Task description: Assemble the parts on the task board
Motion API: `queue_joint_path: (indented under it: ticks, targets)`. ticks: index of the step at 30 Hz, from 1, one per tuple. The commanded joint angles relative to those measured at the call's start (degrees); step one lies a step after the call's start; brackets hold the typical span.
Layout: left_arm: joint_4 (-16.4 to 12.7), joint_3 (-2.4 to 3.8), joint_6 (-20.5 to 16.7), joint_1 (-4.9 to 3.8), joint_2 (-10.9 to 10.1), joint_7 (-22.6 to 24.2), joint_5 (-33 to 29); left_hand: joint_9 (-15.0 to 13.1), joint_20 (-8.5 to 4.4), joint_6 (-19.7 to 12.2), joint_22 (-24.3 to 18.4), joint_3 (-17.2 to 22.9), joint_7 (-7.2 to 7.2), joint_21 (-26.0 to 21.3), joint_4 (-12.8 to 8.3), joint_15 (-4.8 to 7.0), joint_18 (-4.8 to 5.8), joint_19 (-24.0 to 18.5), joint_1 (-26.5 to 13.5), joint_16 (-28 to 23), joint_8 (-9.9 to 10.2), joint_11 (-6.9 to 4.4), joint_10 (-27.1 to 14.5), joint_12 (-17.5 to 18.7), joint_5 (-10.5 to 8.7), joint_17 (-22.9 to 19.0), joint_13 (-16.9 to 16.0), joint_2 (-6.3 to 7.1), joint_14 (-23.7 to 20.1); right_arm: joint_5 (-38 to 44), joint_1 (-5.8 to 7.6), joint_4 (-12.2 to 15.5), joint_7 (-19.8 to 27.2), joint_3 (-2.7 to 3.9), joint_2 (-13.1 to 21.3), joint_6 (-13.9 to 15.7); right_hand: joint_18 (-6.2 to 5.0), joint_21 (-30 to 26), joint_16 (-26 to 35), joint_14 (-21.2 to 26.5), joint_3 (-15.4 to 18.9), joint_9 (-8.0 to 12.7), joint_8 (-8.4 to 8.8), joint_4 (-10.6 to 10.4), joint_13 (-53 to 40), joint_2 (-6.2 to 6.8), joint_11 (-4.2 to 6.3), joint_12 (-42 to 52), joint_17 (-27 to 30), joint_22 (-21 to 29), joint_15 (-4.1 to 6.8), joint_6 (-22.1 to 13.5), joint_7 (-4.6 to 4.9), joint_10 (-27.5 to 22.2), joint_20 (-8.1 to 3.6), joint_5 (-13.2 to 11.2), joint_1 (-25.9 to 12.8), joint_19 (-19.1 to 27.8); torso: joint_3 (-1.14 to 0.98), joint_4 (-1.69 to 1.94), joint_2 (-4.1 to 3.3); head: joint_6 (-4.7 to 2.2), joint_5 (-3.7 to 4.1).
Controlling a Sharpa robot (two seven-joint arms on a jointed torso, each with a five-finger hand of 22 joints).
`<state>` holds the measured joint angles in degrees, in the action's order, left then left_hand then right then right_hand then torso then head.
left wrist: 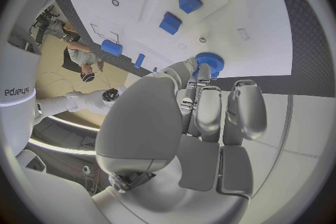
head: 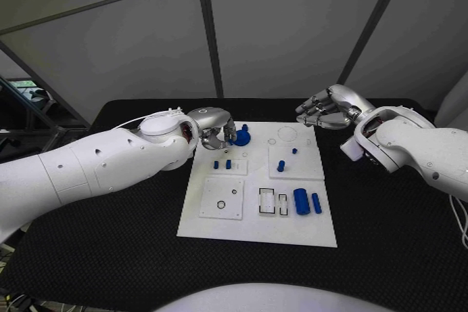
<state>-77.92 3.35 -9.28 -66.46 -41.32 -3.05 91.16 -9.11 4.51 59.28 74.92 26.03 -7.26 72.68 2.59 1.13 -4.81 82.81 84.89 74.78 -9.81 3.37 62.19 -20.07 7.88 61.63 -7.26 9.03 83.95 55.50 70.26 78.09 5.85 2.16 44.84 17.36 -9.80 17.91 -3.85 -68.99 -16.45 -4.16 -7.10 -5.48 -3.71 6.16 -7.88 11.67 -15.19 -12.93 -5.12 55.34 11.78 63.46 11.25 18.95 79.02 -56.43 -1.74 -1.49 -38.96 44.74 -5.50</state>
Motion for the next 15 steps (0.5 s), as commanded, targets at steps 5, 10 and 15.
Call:
queue_joint_path:
  ticks: [5,10,15]
  targets:
    - [-0.5,0.10,1.0,0.64,-1.5,-1.0,-1.3,0.1,0.25,0.5,2.2,0.2,-0.11,0.1,0.0,-0.26,0.77,-0.1,-0.6,0.2,0.2,0.28,0.3,0.4,-0.19,-0.1,0.1,-0.12,-0.2,0.1,0.09,0.1,0.4,0.03,0.1,0.1,-0.61,-0.3,0.1,0.0,0.0,0.0,0.09,0.3,0.1,-0.30,-0.12,0.0,0.1,0.1,-0.14,0.1,0.12,0.0,0.10,0.2,0.2,-0.4,0.01,-0.14,-0.02,0.04,-0.63]
    - [-0.4,0.11,0.7,0.97,-1.7,-1.0,-1.3,0.1,0.27,0.5,2.1,0.2,-0.11,0.0,0.0,-0.27,0.77,-0.1,-0.8,0.1,0.3,0.28,0.4,0.5,-0.21,-0.2,0.0,-0.05,-0.2,0.1,0.09,0.1,0.4,0.03,0.1,0.1,-0.61,-0.3,0.1,0.0,0.0,0.0,0.09,0.3,0.1,-0.30,-0.12,0.0,0.1,0.1,-0.14,0.1,0.12,0.0,0.10,0.2,0.2,-0.4,0.01,-0.19,-0.04,0.09,-0.99]
    - [-0.3,0.11,0.8,1.24,-1.6,-0.9,-1.3,0.1,0.27,0.6,2.2,0.2,-0.11,0.1,0.0,-0.28,0.77,-0.1,-0.8,0.1,0.3,0.29,0.4,0.5,-0.22,-0.2,0.0,-0.03,-0.2,0.2,0.09,0.0,0.4,0.03,0.0,0.2,-0.61,-0.3,0.1,0.0,0.0,0.0,0.09,0.3,0.1,-0.30,-0.12,0.0,0.1,0.1,-0.14,0.1,0.12,0.0,0.10,0.2,0.2,-0.4,-0.02,-0.22,-0.05,0.16,-1.13]
